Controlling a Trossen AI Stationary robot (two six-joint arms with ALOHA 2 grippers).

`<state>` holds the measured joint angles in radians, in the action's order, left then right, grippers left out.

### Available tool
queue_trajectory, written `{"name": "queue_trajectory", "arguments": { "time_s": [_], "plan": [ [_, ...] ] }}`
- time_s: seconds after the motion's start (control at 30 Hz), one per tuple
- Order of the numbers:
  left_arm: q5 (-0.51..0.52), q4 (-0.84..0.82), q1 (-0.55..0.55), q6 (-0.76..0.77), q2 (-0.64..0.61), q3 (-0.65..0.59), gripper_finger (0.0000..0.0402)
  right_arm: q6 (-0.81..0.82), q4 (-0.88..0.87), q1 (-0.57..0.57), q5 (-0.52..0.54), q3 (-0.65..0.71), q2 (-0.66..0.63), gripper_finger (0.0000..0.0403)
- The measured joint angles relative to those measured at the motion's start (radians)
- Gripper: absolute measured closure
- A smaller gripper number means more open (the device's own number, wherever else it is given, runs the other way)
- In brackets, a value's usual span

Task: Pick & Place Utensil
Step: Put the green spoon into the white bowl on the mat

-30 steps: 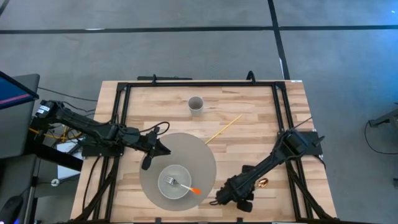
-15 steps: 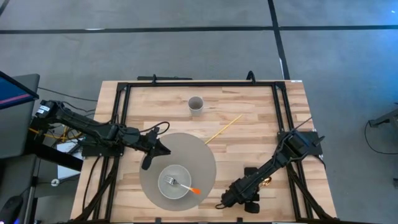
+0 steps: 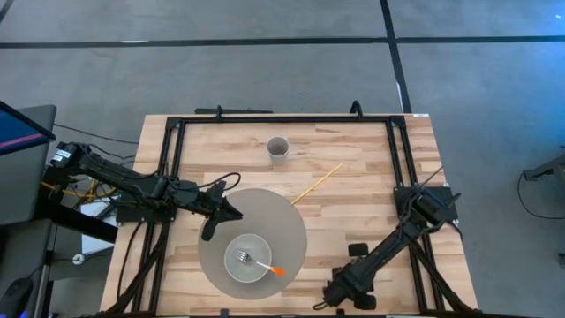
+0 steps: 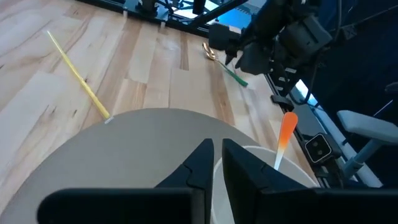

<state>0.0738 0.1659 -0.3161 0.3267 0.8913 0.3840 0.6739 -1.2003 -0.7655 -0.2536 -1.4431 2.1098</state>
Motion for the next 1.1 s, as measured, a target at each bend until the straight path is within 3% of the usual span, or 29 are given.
{"name": "queue_trajectory", "arguments": {
  "time_s": [0.27, 1.1],
  "plan": [
    [0.000, 0.008, 0.000, 0.000, 0.000, 0.000, 0.0367, 0.076, -0.016, -0.007, 0.125, 0.032, -0.002, 0.0282],
    [0.000, 0.019, 0.000, 0.000, 0.000, 0.000, 0.0367, 0.003, -0.009, 0.103, 0.211, -0.026, 0.001, 0.0284]
  ]
}}
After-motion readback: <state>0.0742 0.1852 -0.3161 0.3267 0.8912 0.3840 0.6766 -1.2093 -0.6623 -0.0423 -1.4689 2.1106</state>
